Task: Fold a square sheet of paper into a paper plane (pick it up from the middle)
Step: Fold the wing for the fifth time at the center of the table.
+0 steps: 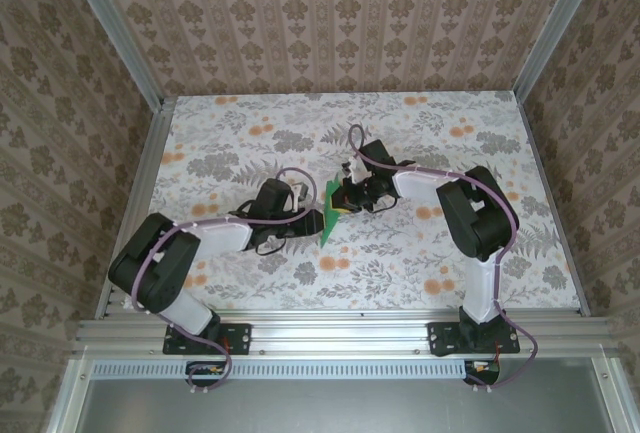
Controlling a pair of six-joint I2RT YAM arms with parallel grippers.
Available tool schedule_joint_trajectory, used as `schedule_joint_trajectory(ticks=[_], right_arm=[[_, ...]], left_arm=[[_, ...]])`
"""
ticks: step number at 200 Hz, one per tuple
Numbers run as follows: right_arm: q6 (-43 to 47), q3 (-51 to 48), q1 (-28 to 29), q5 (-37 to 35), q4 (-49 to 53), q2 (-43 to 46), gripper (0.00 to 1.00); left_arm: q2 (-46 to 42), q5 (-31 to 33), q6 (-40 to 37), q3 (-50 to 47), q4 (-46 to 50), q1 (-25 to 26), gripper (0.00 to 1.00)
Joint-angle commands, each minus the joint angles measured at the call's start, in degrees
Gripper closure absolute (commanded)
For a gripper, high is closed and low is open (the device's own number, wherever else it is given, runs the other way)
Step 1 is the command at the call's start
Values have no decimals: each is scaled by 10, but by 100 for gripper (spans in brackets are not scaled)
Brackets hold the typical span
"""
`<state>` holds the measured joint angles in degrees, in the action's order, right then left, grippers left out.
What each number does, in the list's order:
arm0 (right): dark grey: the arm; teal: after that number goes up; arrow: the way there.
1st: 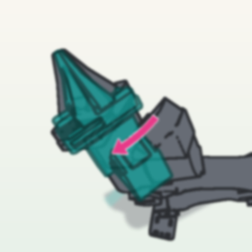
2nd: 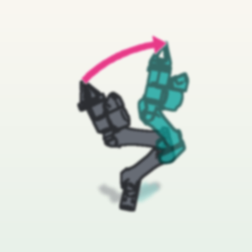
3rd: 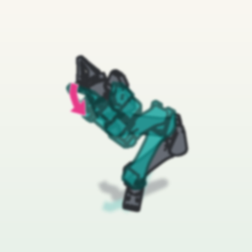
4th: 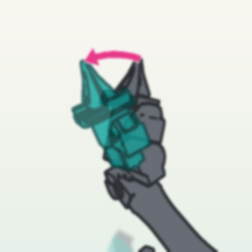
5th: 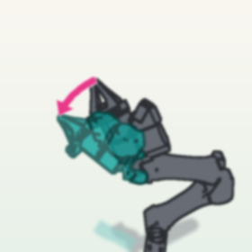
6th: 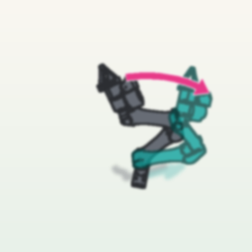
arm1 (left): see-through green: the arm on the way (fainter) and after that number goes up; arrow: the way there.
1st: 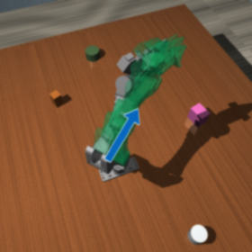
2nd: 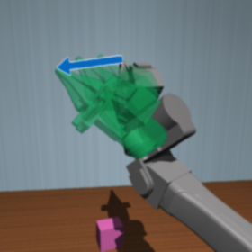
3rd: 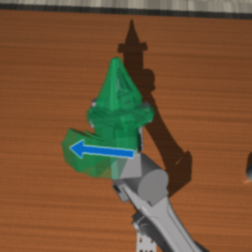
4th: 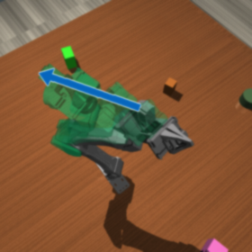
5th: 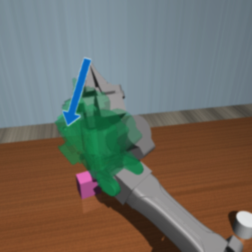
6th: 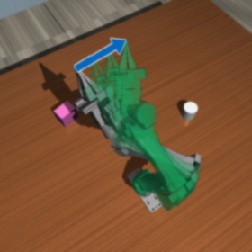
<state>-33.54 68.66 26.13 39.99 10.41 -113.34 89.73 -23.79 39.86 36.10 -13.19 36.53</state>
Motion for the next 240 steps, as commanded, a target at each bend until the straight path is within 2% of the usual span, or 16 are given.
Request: schedule_joint_trajectory(ticks=[1, 91, 134, 171, 240], right_arm=[[35, 7, -2, 27, 3, -22, 90], [86, 37, -11, 48, 29, -55, 87], [75, 43, -17, 56, 25, -72, 84], [58, 47, -19, 47, 32, -83, 83], [45, 51, -23, 30, 47, -95, 74]], left_arm=[[2, -42, 22, 20, -29, -9, 61], [45, -24, 20, 40, -8, -14, 71], [62, -34, 25, 42, -19, -14, 79], [70, -46, 26, 43, -33, -13, 81], [88, -56, 19, 53, -35, -3, 83]])
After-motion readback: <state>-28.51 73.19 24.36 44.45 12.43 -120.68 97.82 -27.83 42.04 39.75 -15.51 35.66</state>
